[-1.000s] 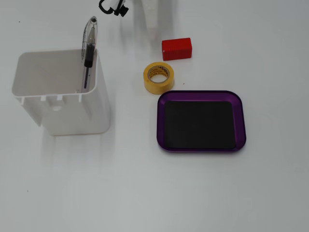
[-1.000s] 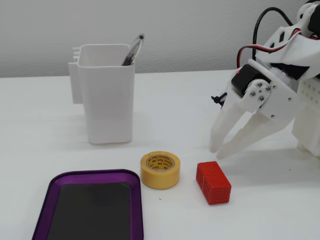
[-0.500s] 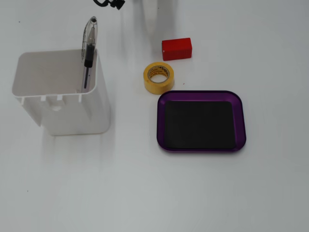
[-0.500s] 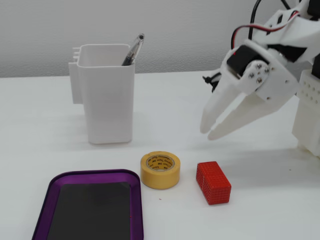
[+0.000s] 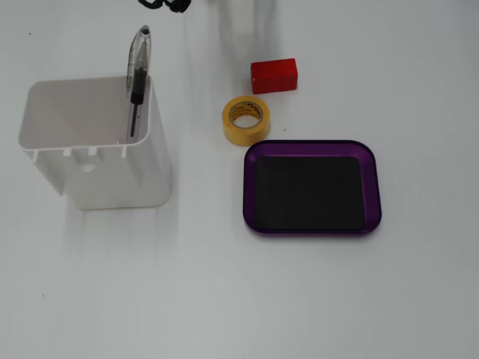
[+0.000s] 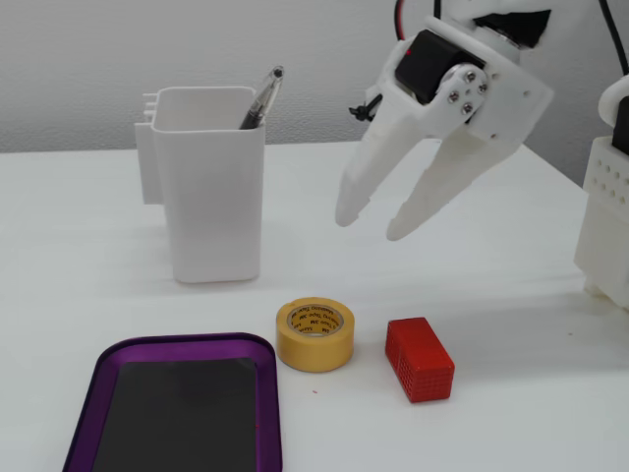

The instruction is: Pick up the yellow tape and place it in the box.

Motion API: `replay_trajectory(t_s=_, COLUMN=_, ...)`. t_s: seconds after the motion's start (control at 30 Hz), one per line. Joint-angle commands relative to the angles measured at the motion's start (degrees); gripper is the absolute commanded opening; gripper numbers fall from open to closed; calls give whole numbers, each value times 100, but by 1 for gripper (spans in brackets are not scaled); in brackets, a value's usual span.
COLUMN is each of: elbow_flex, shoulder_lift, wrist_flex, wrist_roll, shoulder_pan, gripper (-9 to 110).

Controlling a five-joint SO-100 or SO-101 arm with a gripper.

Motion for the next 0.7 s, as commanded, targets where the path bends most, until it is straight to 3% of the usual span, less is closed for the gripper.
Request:
replay_trajectory(t_s=0.0, elbow_flex=-853, shoulder_lift=-1099, wrist_flex=-62, wrist_roll=-141, shoulder_pan=9, gripper=14)
replay_trajectory(t_s=0.33, elbow_flex=-1925, shoulder_lift=-3331, wrist_flex=-185, wrist_roll=-193, shoulder_pan=0, gripper=13)
replay_trajectory(t_s=0.67, elbow_flex=-1318, shoulder_lift=-3560, wrist_flex=-896, wrist_roll=-519, shoulder_pan=26, gripper=13)
